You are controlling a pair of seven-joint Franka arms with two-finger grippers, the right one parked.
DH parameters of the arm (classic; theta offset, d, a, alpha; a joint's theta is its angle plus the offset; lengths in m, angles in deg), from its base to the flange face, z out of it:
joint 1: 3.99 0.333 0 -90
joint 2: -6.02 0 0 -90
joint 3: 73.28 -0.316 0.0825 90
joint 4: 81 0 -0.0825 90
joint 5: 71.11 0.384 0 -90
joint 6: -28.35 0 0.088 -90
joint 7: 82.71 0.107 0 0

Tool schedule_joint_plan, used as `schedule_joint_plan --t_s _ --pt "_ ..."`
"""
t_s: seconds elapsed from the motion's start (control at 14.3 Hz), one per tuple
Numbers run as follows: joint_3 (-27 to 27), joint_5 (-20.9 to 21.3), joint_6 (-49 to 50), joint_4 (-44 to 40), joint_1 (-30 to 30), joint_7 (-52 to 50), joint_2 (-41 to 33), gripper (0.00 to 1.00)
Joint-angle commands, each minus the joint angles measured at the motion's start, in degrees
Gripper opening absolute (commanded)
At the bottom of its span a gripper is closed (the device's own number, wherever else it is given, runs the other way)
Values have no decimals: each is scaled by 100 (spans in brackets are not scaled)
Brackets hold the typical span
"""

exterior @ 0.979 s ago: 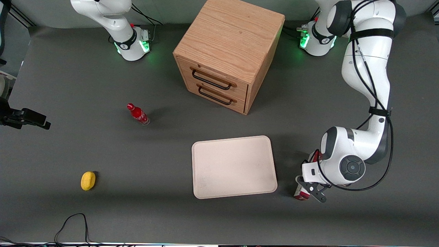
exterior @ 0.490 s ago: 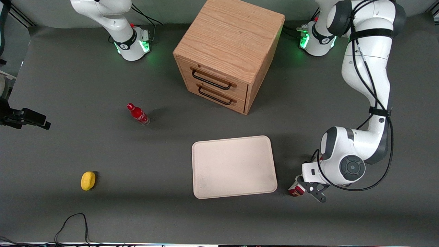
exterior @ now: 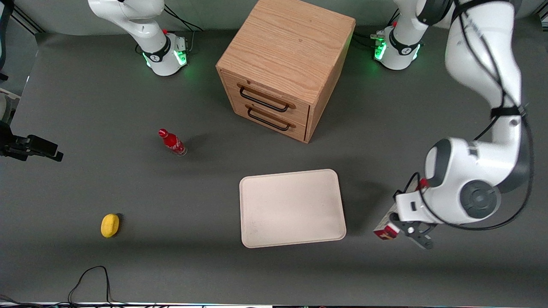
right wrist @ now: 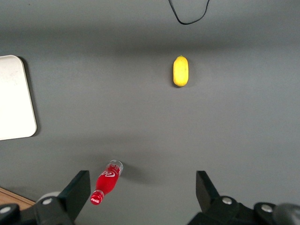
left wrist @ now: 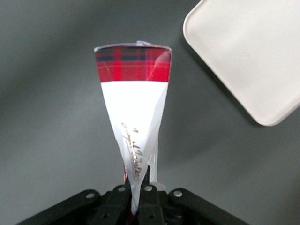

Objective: Place red cookie box on tray
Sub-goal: 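Lift the cookie box upright and carry it over the white tray, then lower the cookie box onto the tray and open the left gripper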

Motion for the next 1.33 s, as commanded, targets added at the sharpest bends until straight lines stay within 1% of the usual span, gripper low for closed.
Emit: schedule_joint_plan --t_s 0.0,0.21,0.49,0.63,0.7,0.84,0.91,1.05,1.26 --pt "-30 -2 813 197 -27 -713 -882 0" --pt "-21 -20 1333 197 -27 -1514 -1331 0" --pt "49 -72 1308 -22 -124 -2865 -1333 0" --pt "407 -108 1107 -337 -185 -3638 -1009 0" --pt "549 -90 1080 -618 -290 -4199 -685 0" --pt "603 -46 861 -1233 -780 -5194 26 0" --pt "594 15 634 -1427 -1001 -5529 335 0" --pt "611 15 106 -1456 -1231 -5978 636 0" --pt "612 59 -229 -1377 -1266 -5998 1005 0"
